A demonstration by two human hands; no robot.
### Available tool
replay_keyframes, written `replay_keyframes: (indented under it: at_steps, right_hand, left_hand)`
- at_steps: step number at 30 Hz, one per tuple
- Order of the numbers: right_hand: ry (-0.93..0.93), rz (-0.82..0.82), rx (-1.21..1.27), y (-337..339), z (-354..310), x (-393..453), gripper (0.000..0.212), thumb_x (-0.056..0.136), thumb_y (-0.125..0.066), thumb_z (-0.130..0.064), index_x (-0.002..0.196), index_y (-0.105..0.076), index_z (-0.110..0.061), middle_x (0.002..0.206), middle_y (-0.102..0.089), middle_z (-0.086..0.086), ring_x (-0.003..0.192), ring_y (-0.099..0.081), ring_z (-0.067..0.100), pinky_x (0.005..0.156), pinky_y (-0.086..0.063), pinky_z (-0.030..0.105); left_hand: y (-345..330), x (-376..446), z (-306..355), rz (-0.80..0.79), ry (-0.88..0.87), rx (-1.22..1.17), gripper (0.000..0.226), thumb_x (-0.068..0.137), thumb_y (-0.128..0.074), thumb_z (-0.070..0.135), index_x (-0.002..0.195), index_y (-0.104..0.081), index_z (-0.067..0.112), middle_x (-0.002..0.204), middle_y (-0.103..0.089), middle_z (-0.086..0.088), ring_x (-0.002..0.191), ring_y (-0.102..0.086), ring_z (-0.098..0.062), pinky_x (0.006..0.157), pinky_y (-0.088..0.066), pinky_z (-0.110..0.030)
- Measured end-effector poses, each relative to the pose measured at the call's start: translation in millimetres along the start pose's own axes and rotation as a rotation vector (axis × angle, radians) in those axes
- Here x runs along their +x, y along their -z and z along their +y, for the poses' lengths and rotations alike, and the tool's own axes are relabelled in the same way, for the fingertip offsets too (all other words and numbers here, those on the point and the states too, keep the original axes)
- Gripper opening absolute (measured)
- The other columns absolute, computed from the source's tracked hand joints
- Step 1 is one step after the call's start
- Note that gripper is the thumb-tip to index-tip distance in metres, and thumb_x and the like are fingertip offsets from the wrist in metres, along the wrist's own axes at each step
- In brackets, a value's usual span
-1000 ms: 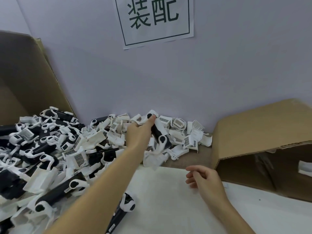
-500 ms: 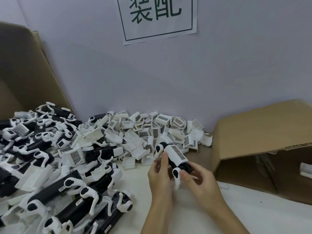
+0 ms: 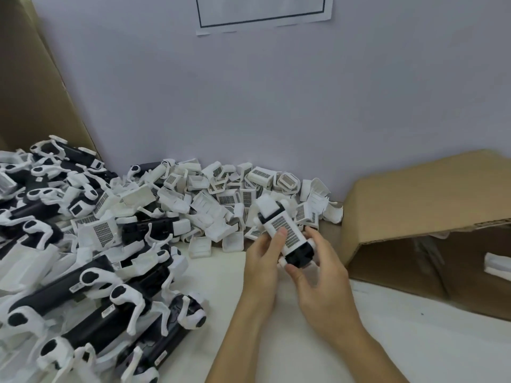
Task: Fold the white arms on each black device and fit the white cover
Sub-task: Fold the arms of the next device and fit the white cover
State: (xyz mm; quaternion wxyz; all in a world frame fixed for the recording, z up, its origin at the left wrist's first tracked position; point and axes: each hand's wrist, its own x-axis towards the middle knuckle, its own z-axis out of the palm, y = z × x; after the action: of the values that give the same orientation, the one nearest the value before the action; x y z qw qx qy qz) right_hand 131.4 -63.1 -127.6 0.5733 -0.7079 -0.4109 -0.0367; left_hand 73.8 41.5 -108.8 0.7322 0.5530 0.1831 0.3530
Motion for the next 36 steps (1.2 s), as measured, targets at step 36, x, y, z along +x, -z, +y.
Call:
replay_keyframes:
  at_steps: [36]
  right_hand:
    - [-0.115, 0.009, -0.037, 2, -8, 3, 0.064, 0.072, -0.074, -0.054, 0.128, -0.044, -0.051, 0.117, -0.061, -0.032, 0.113, -0.058, -0.003, 0.095, -0.049, 0.024]
  left_hand:
    - [-10, -5, 2, -0.044, -0.054, -0.092, 0.018, 0.08, -0.077, 0.024, 0.098, -0.078, 0.022, 0.103, -0.076, -0.009, 0.098, -0.073, -0.025, 0.085, -0.06, -0.038]
